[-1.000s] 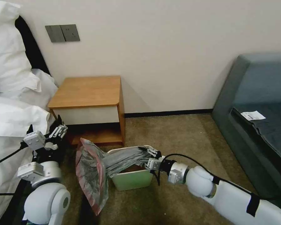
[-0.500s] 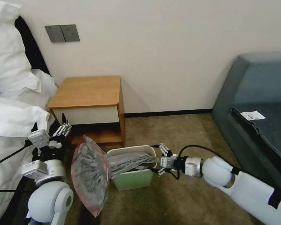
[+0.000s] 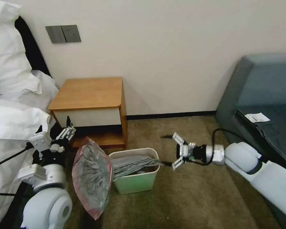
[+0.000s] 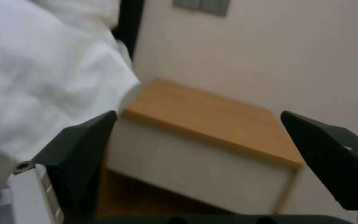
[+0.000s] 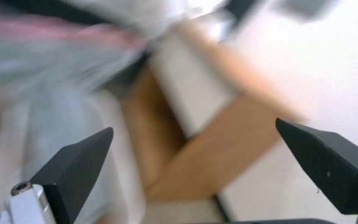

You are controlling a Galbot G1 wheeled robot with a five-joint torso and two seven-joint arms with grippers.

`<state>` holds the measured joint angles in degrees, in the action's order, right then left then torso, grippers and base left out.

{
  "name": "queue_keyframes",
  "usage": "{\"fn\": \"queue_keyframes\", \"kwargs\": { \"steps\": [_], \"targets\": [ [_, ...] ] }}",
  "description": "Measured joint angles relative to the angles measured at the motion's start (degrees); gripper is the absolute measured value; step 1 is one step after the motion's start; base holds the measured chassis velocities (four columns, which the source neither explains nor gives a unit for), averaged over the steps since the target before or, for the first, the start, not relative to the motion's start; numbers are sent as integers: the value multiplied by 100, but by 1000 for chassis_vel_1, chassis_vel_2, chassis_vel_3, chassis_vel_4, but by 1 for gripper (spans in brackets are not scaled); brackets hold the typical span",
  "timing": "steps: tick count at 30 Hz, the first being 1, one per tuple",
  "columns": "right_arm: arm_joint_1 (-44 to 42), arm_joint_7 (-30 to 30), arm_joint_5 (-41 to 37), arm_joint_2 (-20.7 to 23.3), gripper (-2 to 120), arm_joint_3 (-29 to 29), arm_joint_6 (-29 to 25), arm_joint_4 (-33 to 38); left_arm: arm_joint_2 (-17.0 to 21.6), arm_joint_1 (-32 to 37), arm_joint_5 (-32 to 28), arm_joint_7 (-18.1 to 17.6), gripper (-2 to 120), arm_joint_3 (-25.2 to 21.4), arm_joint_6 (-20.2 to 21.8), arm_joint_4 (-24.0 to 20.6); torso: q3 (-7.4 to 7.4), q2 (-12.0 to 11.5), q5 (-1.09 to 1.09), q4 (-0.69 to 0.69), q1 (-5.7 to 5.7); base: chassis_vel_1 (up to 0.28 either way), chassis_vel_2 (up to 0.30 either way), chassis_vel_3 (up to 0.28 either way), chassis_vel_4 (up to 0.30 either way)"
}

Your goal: Pick up the garbage bag from the table and place it over the trash can.

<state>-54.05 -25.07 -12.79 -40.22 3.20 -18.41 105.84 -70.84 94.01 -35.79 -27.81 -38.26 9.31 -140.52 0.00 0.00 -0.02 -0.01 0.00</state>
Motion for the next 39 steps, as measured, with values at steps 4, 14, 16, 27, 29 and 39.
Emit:
{"fn": "queue_keyframes", "kwargs": {
  "steps": [4,14,16,27,29,39],
  "targets": [
    [-377,1269,-23,-619,100,72,13,175,649,598,-993,-308,100,-709,505,-287,0,0,0,2,0,0,0,0,0],
    [-478,1753,249,-1368,100,-43,-135,-147,2192,1366,22,-1261,100,-935,820,338,0,0,-1,1,1,0,0,0,0],
    [-399,1808,249,-1381,100,-86,-116,-232,2266,1324,-132,-1360,100,-880,1119,314,0,0,3,2,0,0,0,0,0],
    [-302,2013,243,-1438,100,-116,36,-456,2100,976,-1461,118,100,-686,1867,678,0,0,2,0,1,0,0,0,0],
    [-309,2012,244,-1450,100,-98,26,-489,2076,971,-1601,339,100,-680,1871,751,1,0,1,0,1,0,0,0,0],
    [-252,1980,250,-1650,100,-91,-23,-687,1596,931,-1964,893,100,-574,2655,992,0,0,2,1,0,0,0,0,0]
  ]
}}
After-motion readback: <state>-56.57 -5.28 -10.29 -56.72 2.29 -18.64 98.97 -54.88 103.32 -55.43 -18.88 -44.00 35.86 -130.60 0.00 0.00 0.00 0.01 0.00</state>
